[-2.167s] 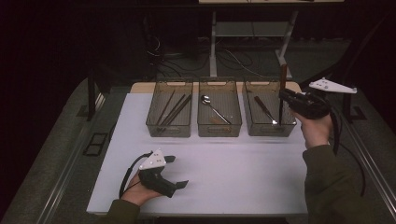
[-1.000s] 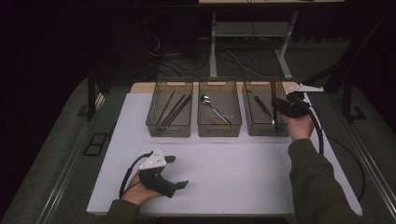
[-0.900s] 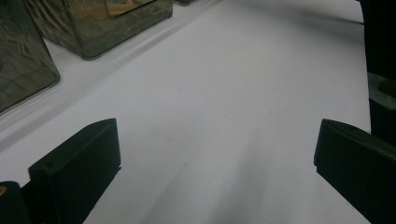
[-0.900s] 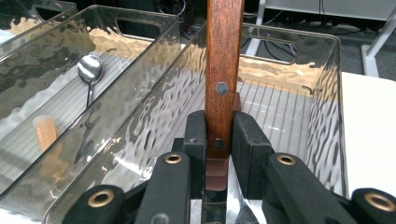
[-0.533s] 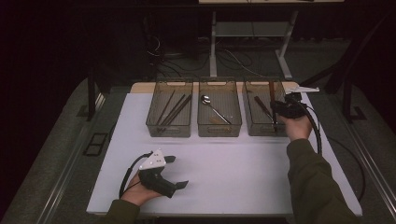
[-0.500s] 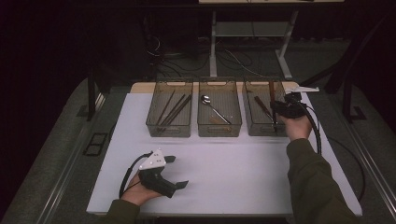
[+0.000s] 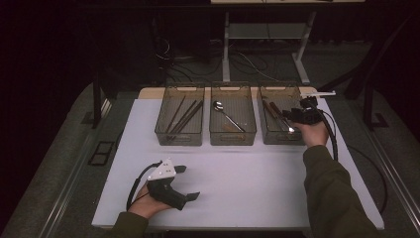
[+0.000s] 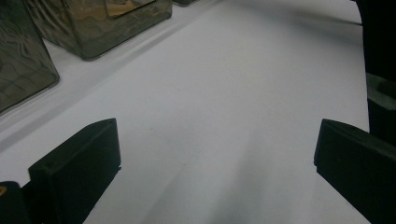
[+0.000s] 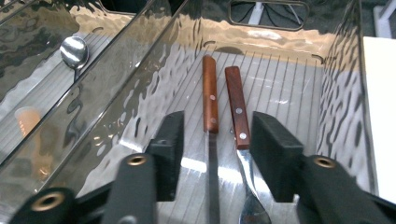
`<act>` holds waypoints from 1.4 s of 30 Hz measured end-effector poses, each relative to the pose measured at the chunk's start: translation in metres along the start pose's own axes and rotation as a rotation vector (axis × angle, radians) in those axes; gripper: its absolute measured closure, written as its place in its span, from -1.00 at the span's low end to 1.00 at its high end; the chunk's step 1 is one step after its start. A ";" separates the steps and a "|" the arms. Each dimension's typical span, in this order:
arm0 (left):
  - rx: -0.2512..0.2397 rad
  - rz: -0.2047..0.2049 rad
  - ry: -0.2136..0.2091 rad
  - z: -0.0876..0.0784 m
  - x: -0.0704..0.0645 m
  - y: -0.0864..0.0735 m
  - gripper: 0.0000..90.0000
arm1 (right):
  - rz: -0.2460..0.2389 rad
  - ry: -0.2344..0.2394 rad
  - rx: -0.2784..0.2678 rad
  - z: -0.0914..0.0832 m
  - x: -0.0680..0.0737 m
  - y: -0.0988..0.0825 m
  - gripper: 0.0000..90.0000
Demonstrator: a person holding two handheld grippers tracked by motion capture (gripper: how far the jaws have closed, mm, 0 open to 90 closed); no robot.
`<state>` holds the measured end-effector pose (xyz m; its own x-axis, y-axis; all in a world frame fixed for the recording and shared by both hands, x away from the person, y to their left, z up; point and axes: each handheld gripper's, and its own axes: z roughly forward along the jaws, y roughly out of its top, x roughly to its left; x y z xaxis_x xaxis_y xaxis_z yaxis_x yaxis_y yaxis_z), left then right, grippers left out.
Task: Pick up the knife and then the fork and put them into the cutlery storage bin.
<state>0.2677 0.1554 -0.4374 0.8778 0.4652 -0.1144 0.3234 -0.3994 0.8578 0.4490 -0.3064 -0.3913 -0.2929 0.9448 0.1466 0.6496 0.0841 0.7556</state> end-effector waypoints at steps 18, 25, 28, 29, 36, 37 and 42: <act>0.001 -0.019 0.011 0.002 0.002 0.000 -1.00 | -0.091 0.070 -0.032 -0.027 0.007 0.000 -0.36; 0.006 -0.009 0.008 0.000 0.001 -0.001 -1.00 | -0.101 0.134 -0.083 -0.040 0.009 -0.010 -0.47; 0.001 -0.014 0.010 -0.001 0.001 -0.001 -1.00 | -0.118 0.143 -0.086 -0.042 0.013 -0.016 -0.55; 0.002 -0.015 0.010 0.000 0.001 -0.001 -1.00 | -0.129 0.142 -0.083 -0.043 0.014 -0.018 -0.57; 0.002 -0.016 0.013 0.000 0.001 -0.001 -1.00 | -0.178 0.172 -0.079 -0.052 0.024 -0.035 -0.61; 0.003 -0.016 0.013 0.000 0.001 -0.001 -1.00 | -0.179 0.175 -0.083 -0.053 0.025 -0.038 -0.62; 0.004 -0.016 0.015 -0.001 0.001 -0.001 -1.00 | -0.184 0.198 -0.093 -0.060 0.029 -0.052 -0.62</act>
<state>0.2683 0.1567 -0.4380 0.8674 0.4829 -0.1204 0.3385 -0.3952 0.8539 0.3650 -0.3021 -0.3880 -0.5376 0.8351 0.1165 0.5083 0.2107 0.8350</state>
